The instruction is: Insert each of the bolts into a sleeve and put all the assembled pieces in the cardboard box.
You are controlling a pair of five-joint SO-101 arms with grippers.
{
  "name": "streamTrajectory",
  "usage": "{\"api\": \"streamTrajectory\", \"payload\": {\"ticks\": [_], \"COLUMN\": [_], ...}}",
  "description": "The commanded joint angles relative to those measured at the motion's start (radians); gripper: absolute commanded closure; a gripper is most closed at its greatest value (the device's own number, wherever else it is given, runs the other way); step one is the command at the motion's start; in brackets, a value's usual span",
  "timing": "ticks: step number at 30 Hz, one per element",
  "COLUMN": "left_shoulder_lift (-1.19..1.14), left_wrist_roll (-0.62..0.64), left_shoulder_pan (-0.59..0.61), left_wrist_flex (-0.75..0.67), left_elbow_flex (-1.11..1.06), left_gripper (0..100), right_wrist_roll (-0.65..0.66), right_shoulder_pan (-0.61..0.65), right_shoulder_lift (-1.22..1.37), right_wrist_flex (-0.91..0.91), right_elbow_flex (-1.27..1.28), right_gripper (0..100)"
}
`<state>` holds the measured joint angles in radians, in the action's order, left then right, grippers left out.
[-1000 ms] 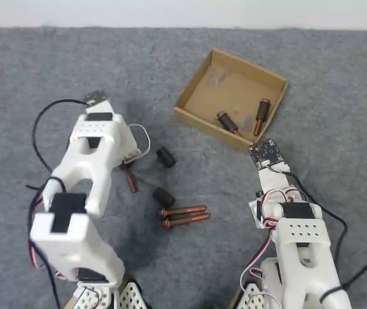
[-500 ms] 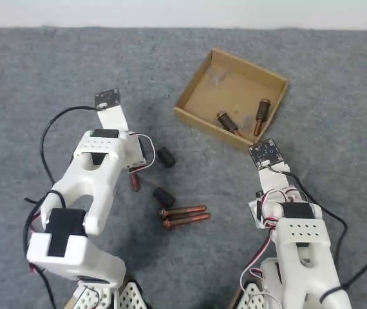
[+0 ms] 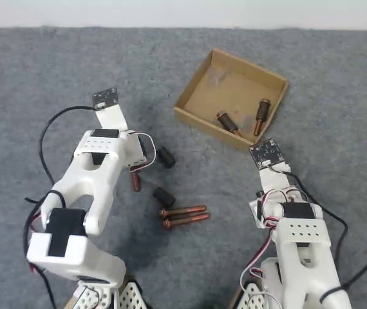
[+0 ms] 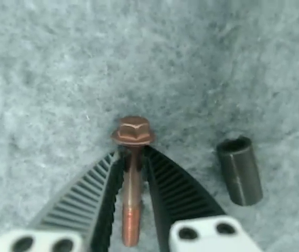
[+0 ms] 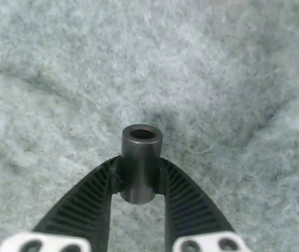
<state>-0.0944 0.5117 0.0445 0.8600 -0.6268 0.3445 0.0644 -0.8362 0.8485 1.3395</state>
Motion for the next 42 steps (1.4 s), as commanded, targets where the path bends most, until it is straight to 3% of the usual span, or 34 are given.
{"api": "streamTrajectory", "payload": {"ticks": [1,7,15,21,26,32,42], "left_shoulder_lift": [-0.040,-0.198,-0.222,-0.180,-0.052,0.112,0.157], "left_wrist_roll": [0.077,0.077,0.072,-0.074,-0.157,-0.158,-0.158], "left_shoulder_pan": [0.003,0.005,0.005,0.006,-0.003,-0.003,-0.003], "left_wrist_flex": [0.051,0.204,0.226,0.224,0.115,-0.049,-0.097], "left_elbow_flex": [0.102,0.275,0.292,0.282,0.130,-0.058,-0.108], "left_gripper": [95,95,99,99,99,99,99], "right_wrist_roll": [0.021,0.020,0.018,0.015,-0.083,-0.160,-0.213], "right_shoulder_pan": [-0.015,-0.015,-0.015,-0.013,-0.007,0.082,0.214], "right_shoulder_lift": [-0.039,-0.039,-0.039,-0.048,-0.039,-0.038,-0.038], "right_wrist_flex": [-0.010,-0.010,-0.008,-0.039,-0.113,-0.374,-0.529], "right_elbow_flex": [-0.003,-0.003,-0.003,-0.034,-0.140,-0.164,-0.157], "right_gripper": [99.1,99.1,99.1,99.1,99.1,99.1,98.9]}}
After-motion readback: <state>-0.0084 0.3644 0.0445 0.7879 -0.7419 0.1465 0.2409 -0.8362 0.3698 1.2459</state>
